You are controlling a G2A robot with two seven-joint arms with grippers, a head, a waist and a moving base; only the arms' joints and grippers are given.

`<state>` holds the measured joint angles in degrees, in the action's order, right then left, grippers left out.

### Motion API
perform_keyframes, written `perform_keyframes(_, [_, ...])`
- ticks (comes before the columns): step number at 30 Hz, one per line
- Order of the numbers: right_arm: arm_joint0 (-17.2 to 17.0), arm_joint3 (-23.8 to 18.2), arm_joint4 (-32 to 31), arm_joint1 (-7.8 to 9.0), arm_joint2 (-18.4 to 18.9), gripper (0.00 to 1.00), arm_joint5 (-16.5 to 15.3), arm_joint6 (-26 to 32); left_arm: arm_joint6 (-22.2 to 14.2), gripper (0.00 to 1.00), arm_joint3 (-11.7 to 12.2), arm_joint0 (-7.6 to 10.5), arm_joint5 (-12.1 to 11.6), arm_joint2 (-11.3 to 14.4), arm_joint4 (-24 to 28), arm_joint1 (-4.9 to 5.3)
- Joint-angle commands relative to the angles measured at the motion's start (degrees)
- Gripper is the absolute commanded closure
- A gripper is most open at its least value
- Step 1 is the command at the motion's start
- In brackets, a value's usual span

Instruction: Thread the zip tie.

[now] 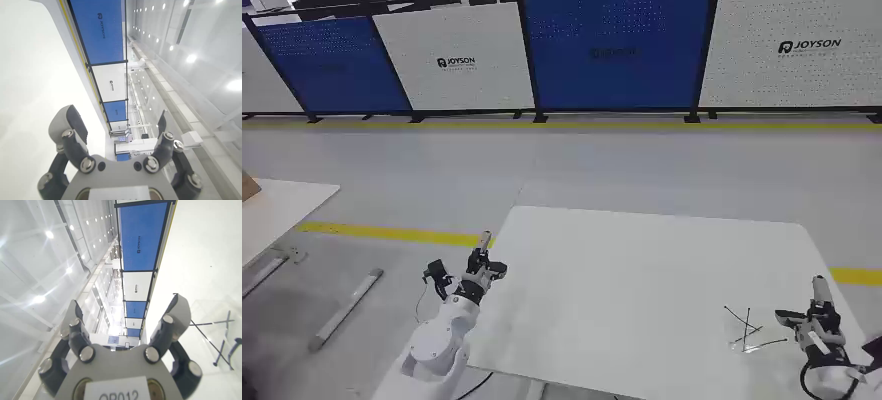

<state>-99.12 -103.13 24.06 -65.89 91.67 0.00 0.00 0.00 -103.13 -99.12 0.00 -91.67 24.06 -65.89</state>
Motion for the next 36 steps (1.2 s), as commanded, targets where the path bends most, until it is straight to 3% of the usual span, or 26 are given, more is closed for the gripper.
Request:
perform_keyframes(1, [0.0, 0.0, 0.0, 0.0, 0.0, 0.0, 0.0, 0.0, 0.0, 0.0, 0.0, 0.0, 0.0, 0.0, 0.0, 0.0])
perform_keyframes(2, [0.0, 0.0, 0.0, 0.0, 0.0, 0.0, 0.0, 0.0, 0.0, 0.0, 0.0, 0.0, 0.0, 0.0, 0.0, 0.0])
perform_keyframes(3, [0.0, 0.0, 0.0, 0.0, 0.0, 0.22, 0.0, 0.0, 0.0, 0.22, 0.0, 0.0, 0.0, 0.0, 0.0, 0.0])
perform_keyframes(4, [0.0, 0.0, 0.0, 0.0, 0.0, 0.22, 0.0, 0.0, 0.0, 0.22, 0.0, 0.0, 0.0, 0.0, 0.0, 0.0])
perform_keyframes(5, [0.0, 0.0, 0.0, 0.0, 0.0, 0.22, 0.0, 0.0, 0.0, 0.0, 0.0, 0.0, 0.0, 0.0, 0.0, 0.0])
perform_keyframes(6, [0.0, 0.0, 0.0, 0.0, 0.0, 0.0, 0.0, 0.0, 0.0, 0.0, 0.0, 0.0, 0.0, 0.0, 0.0, 0.0])
perform_keyframes(7, [0.0, 0.0, 0.0, 0.0, 0.0, 0.22, 0.0, 0.0, 0.0, 0.22, 0.0, 0.0, 0.0, 0.0, 0.0, 0.0])
perform_keyframes(8, [0.0, 0.0, 0.0, 0.0, 0.0, 0.22, 0.0, 0.0, 0.0, 0.0, 0.0, 0.0, 0.0, 0.0, 0.0, 0.0])
perform_keyframes(9, [0.0, 0.0, 0.0, 0.0, 0.0, 0.22, 0.0, 0.0, 0.0, 0.0, 0.0, 0.0, 0.0, 0.0, 0.0, 0.0])
perform_keyframes(10, [0.0, 0.0, 0.0, 0.0, 0.0, 0.0, 0.0, 0.0, 0.0, 0.0, 0.0, 0.0, 0.0, 0.0, 0.0, 0.0])
perform_keyframes(11, [0.0, 0.0, 0.0, 0.0, 0.0, 0.0, 0.0, 0.0, 0.0, 0.22, 0.0, 0.0, 0.0, 0.0, 0.0, 0.0])
perform_keyframes(12, [0.0, 0.0, 0.0, 0.0, 0.0, 0.0, 0.0, 0.0, 0.0, 0.0, 0.0, 0.0, 0.0, 0.0, 0.0, 0.0])
perform_keyframes(13, [0.0, 0.0, 0.0, 0.0, 0.0, 0.22, 0.0, 0.0, 0.0, 0.0, 0.0, 0.0, 0.0, 0.0, 0.0, 0.0])
perform_keyframes(14, [0.0, 0.0, 0.0, 0.0, 0.0, 0.22, 0.0, 0.0, 0.0, 0.22, 0.0, 0.0, 0.0, 0.0, 0.0, 0.0])
perform_keyframes(15, [0.0, 0.0, 0.0, 0.0, 0.0, 0.22, 0.0, 0.0, 0.0, 0.0, 0.0, 0.0, 0.0, 0.0, 0.0, 0.0])
perform_keyframes(16, [0.0, 0.0, 0.0, 0.0, 0.0, 0.22, 0.0, 0.0, 0.0, 0.22, 0.0, 0.0, 0.0, 0.0, 0.0, 0.0])
perform_keyframes(17, [0.0, 0.0, 0.0, 0.0, 0.0, 0.0, 0.0, 0.0, 0.0, 0.0, 0.0, 0.0, 0.0, 0.0, 0.0, 0.0])
perform_keyframes(18, [0.0, 0.0, 0.0, 0.0, 0.0, 0.22, 0.0, 0.0, 0.0, 0.0, 0.0, 0.0, 0.0, 0.0, 0.0, 0.0])
perform_keyframes(19, [0.0, 0.0, 0.0, 0.0, 0.0, 0.22, 0.0, 0.0, 0.0, 0.22, 0.0, 0.0, 0.0, 0.0, 0.0, 0.0])
perform_keyframes(20, [0.0, 0.0, 0.0, 0.0, 0.0, 0.22, 0.0, 0.0, 0.0, 0.0, 0.0, 0.0, 0.0, 0.0, 0.0, 0.0])
perform_keyframes(21, [0.0, 0.0, 0.0, 0.0, 0.0, 0.22, 0.0, 0.0, 0.0, 0.0, 0.0, 0.0, 0.0, 0.0, 0.0, 0.0])
perform_keyframes(22, [0.0, 0.0, 0.0, 0.0, 0.0, 0.22, 0.0, 0.0, 0.0, 0.22, 0.0, 0.0, 0.0, 0.0, 0.0, 0.0])
perform_keyframes(23, [0.0, 0.0, 0.0, 0.0, 0.0, 0.22, 0.0, 0.0, 0.0, 0.22, 0.0, 0.0, 0.0, 0.0, 0.0, 0.0])
perform_keyframes(24, [0.0, 0.0, 0.0, 0.0, 0.0, 0.0, 0.0, 0.0, 0.0, 0.22, 0.0, 0.0, 0.0, 0.0, 0.0, 0.0])
perform_keyframes(25, [0.0, -0.1, -0.7, 0.05, 0.0, 0.0, -0.2, 0.5, 0.0, 0.0, 0.0, 0.0, 0.0, 0.0, 0.0, 0.0])
perform_keyframes(36, [-3.6, -0.2, -5.1, 1.33, 6.8, 0.0, -2.7, 17.1, 0.0, 0.0, 0.0, 0.0, 0.0, 0.0, 0.0, 0.0])
